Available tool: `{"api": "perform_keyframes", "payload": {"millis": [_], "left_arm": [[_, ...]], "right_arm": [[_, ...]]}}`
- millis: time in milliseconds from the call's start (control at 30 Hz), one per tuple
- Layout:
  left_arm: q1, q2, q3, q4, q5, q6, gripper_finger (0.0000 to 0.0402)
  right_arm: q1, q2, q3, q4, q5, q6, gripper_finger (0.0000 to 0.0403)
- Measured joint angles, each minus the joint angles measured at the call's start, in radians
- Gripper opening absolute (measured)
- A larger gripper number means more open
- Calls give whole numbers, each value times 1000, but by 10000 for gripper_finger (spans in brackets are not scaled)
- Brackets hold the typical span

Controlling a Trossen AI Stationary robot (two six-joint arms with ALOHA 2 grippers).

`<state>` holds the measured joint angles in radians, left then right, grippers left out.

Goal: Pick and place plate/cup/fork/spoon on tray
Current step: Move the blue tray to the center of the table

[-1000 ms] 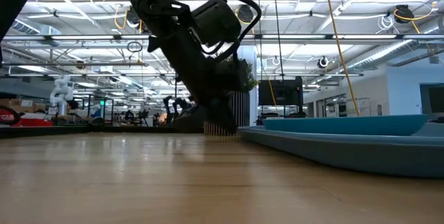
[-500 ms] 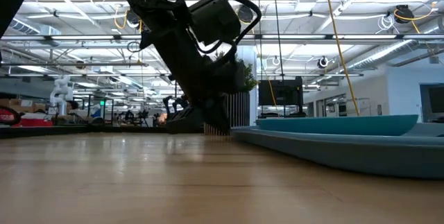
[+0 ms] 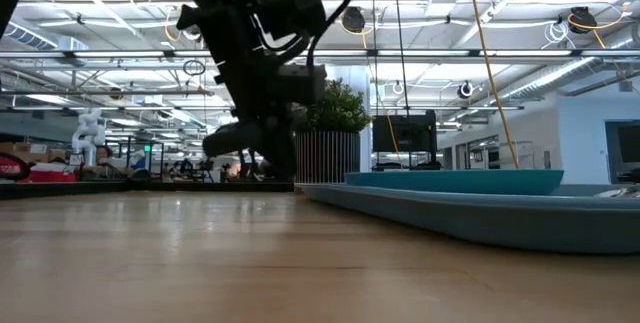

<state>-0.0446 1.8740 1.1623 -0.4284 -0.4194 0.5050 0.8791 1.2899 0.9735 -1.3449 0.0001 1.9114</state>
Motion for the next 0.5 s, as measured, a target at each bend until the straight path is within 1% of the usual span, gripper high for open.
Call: {"api": "perform_keyframes", "payload": {"millis": [100, 233, 367, 500], "left_arm": [[-9, -11, 0, -35, 6, -22, 30], [-15, -25, 1, -13, 1, 5, 30], [-1, -40, 2, 53, -5, 61, 30], [24, -43, 3, 135, -8, 106, 30]], "right_arm": [[0, -1, -40, 46, -2, -17, 231], [0, -2, -80, 59, -14, -36, 231], [0, -5, -109, 57, -56, -20, 231], [0, -5, -137, 92, -60, -3, 231]]}}
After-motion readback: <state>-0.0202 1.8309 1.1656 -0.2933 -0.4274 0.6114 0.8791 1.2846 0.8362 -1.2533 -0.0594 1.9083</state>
